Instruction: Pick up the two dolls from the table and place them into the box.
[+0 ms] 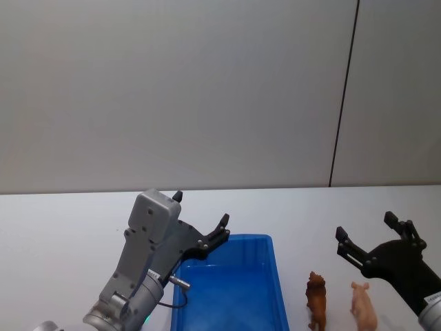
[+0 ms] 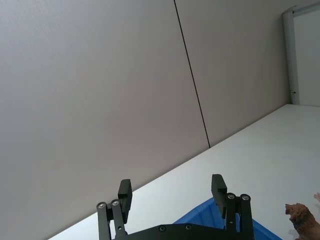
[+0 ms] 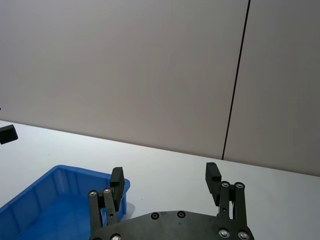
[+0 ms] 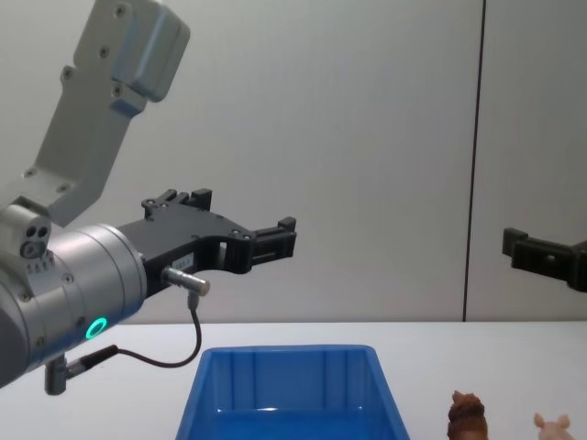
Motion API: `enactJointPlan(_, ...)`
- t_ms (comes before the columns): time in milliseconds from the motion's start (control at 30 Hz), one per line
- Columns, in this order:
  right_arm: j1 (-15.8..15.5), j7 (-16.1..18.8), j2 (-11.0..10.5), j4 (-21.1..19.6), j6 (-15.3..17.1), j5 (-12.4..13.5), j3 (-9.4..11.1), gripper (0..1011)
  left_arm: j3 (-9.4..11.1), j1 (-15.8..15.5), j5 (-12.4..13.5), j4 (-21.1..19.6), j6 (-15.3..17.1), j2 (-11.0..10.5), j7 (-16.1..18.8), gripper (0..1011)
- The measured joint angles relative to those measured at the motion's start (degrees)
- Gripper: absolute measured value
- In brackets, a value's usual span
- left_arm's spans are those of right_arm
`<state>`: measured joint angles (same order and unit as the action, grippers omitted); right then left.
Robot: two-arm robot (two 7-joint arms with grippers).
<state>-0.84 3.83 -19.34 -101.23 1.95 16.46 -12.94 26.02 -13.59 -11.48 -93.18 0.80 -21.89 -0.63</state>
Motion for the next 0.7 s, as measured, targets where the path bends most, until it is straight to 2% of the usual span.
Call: enactJointPlan(700,0.0,0.0,0.0,0.0,0.0,0.0,0.0,1001,0.0,0.0,0.0,0.0,0.0,0.0,0.0,1002)
